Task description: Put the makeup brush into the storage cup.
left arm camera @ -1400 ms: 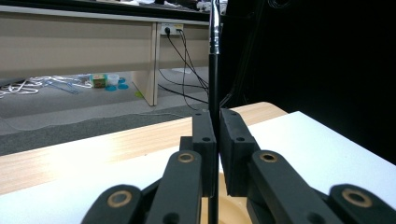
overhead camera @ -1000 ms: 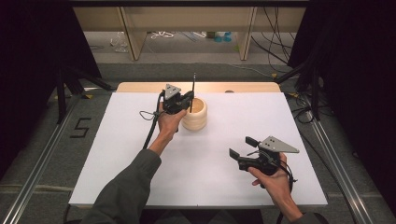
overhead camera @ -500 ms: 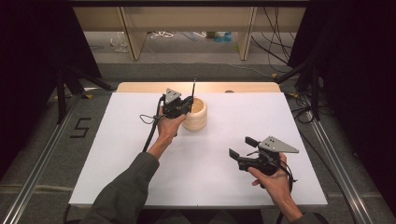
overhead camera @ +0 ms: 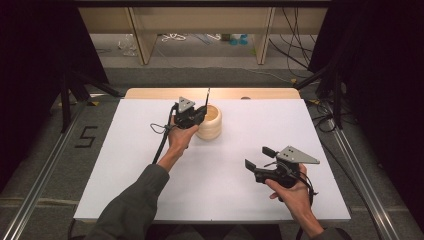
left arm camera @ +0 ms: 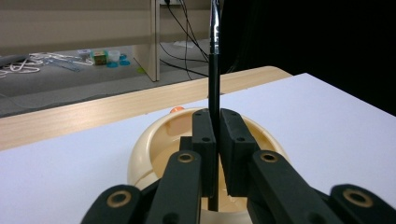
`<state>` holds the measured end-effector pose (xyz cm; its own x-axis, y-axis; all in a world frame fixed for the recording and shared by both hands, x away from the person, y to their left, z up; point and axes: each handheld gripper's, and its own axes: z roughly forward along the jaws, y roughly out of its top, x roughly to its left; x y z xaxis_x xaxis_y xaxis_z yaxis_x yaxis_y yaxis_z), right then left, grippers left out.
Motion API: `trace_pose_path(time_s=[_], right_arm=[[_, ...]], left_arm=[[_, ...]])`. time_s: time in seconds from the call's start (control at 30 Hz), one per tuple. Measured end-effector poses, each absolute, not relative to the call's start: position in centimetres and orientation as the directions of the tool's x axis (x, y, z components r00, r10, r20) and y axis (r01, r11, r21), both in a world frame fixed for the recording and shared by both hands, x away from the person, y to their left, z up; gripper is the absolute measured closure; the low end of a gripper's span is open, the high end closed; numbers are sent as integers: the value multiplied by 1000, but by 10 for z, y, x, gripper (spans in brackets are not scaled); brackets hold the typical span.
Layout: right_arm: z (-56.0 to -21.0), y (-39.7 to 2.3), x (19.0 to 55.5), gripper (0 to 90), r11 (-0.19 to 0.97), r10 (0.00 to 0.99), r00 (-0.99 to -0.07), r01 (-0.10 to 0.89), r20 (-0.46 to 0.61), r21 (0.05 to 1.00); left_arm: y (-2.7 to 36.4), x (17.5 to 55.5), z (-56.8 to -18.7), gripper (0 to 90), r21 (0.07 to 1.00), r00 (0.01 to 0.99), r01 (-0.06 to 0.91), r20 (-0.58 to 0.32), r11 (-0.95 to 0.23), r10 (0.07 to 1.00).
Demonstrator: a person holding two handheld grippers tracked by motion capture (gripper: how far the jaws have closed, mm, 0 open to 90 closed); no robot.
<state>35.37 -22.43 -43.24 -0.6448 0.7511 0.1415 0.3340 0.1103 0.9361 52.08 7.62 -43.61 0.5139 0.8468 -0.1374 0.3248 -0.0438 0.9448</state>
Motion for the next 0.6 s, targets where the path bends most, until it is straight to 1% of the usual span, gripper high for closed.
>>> trace_pose_path(time_s=[0.1, 0.17, 0.23, 0.33, 0.43, 0.47, 0.5, 0.53, 0.57, 0.6], right_arm=[[-432, -224, 354, 196, 111, 751, -645, 334, 141, 936], [-432, -224, 354, 196, 110, 751, -645, 334, 142, 936], [-433, -224, 354, 196, 108, 751, -644, 335, 144, 936], [-433, -224, 354, 196, 111, 751, -645, 335, 142, 936], [-433, -224, 354, 196, 108, 749, -646, 335, 145, 936], [-433, -224, 354, 196, 111, 750, -646, 334, 141, 936], [-433, -224, 354, 196, 112, 750, -647, 334, 141, 936], [-433, -224, 354, 196, 112, 750, -647, 334, 141, 936], [-433, -224, 354, 196, 112, 750, -646, 334, 141, 936], [-433, -224, 354, 195, 112, 750, -646, 334, 141, 936]], left_arm=[[76, 520, -437, 840, 943, 519, 327, -132, -53, 845], [76, 520, -436, 836, 943, 517, 330, -147, -38, 843], [78, 520, -434, 731, 945, 512, 326, -166, -12, 843], [80, 519, -433, 717, 947, 519, 321, -159, -19, 840], [82, 518, -430, 652, 946, 518, 325, -176, -2, 837], [83, 518, -429, 629, 947, 519, 320, -166, -10, 838], [84, 517, -428, 583, 947, 519, 320, -167, -9, 838], [84, 517, -427, 583, 946, 518, 325, -171, -8, 838], [86, 517, -426, 542, 943, 519, 334, -179, -5, 836], [88, 517, -425, 494, 934, 522, 358, -209, 10, 827]])
